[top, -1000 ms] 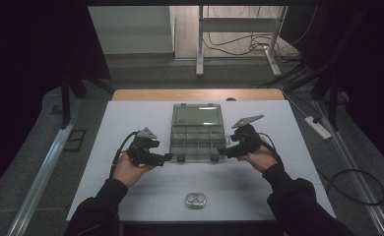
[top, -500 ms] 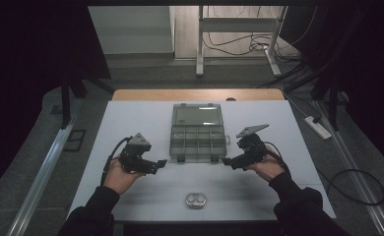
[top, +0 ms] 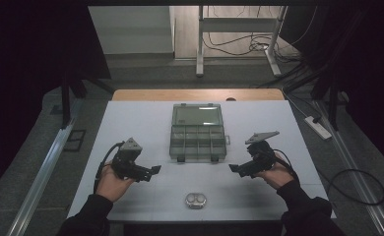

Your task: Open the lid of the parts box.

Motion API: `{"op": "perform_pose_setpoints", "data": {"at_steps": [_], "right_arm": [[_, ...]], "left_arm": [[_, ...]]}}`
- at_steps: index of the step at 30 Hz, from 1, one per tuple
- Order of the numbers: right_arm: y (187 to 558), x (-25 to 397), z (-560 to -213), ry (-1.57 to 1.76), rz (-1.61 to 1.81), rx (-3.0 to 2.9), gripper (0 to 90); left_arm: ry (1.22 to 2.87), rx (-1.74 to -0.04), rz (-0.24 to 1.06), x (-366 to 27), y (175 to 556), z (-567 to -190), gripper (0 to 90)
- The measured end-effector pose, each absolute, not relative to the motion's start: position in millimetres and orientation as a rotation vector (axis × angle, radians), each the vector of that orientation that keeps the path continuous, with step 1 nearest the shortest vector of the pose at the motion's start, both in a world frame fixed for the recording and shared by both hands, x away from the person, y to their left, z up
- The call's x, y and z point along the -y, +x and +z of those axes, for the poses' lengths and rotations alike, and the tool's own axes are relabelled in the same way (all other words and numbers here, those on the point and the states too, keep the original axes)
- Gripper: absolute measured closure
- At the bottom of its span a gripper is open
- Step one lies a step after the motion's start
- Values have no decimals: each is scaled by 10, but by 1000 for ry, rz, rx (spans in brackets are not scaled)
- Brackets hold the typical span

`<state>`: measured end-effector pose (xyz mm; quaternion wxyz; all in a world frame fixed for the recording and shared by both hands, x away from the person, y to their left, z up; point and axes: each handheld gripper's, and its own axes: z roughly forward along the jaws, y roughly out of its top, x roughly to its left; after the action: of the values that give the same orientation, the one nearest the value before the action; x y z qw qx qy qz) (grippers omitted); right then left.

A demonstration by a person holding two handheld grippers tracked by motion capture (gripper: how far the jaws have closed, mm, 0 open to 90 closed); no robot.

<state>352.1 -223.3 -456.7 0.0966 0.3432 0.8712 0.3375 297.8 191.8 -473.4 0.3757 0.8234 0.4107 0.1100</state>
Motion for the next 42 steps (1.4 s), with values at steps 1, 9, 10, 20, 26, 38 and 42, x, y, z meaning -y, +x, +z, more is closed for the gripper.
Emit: {"op": "perform_pose_setpoints", "data": {"at_steps": [1,9,10,20,26,38,42], "right_arm": [[3521,2233,-4567,1017,1000,-2580,0],[3375,2338,-4585,1022,968,-2583,0],[3357,2354,-4586,1026,968,-2581,0],[3184,2547,-4611,1061,953,-2571,0],[3095,2685,-4608,1101,959,-2547,0],[2941,2911,-4567,1170,968,-2477,0],[2912,2953,-4556,1188,972,-2462,0]], "left_arm": [[2107,-1051,281,-1918,2978,-4734,0],[2054,-1063,310,-2035,2835,-4701,0],[2052,-1063,308,-2042,2826,-4700,0],[2036,-1067,312,-2115,2692,-4691,0],[2015,-1082,324,-2167,2624,-4691,0],[2015,-1111,370,-2229,2468,-4668,0],[2019,-1121,365,-2233,2435,-4662,0]]}}
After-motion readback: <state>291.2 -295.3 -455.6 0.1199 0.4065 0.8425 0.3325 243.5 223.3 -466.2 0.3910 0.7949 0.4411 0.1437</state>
